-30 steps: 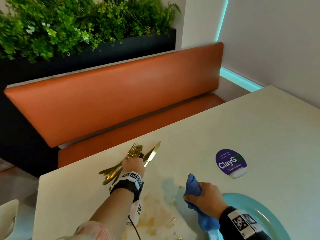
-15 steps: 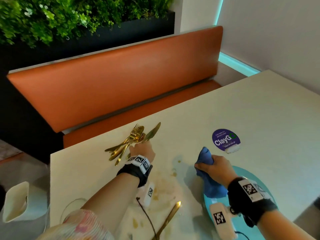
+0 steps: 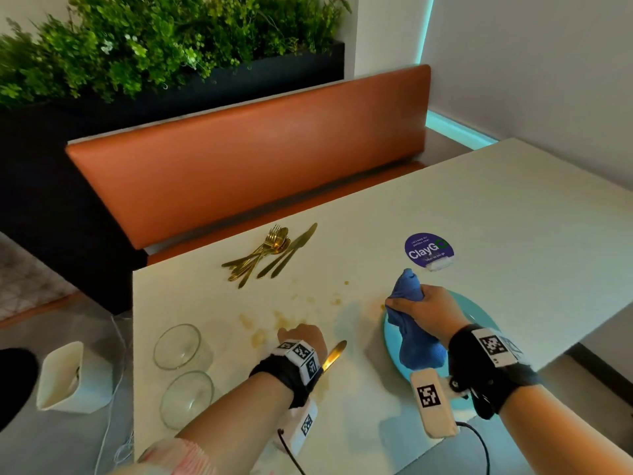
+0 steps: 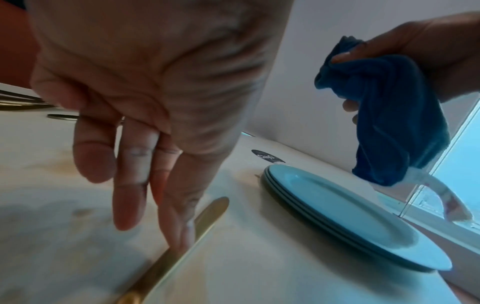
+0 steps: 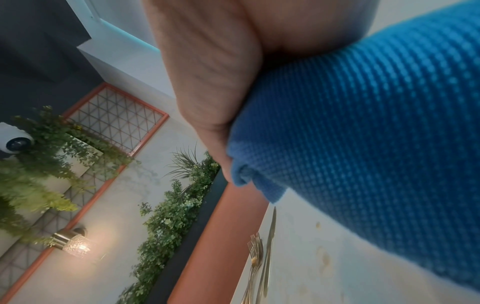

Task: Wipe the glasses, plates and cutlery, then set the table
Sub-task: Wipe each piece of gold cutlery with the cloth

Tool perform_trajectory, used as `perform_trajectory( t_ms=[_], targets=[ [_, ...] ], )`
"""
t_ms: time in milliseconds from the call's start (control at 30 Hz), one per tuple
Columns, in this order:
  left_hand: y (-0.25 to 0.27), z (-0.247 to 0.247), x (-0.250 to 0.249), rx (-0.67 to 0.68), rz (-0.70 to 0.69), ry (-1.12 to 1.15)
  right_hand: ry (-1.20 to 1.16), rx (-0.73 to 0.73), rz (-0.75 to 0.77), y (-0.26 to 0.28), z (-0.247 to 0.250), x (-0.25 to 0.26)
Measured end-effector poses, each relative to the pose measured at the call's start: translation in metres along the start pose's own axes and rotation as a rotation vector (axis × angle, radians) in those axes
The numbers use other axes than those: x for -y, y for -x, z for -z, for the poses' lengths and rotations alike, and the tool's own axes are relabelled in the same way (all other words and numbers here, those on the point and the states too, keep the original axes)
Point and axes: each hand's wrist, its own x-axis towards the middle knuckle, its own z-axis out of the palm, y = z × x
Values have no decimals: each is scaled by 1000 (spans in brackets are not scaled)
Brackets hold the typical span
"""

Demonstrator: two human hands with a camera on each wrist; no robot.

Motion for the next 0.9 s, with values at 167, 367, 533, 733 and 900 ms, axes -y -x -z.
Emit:
perform_trajectory(
  t_ms=[167, 367, 533, 733, 900],
  targets=[
    [24, -17, 2, -36, 37, -25, 16, 60, 28, 4, 7, 0],
    [25, -30, 1, -61, 83, 105, 56, 94, 16, 3, 6, -2],
    [20, -29, 6, 44, 155, 245, 102, 128, 12, 4, 3, -10],
    [21, -33, 2, 92, 97, 239, 106, 161, -2, 4, 2, -25],
    [30, -6, 0, 41, 28, 518, 97, 218, 11, 7, 0, -31]
  ],
)
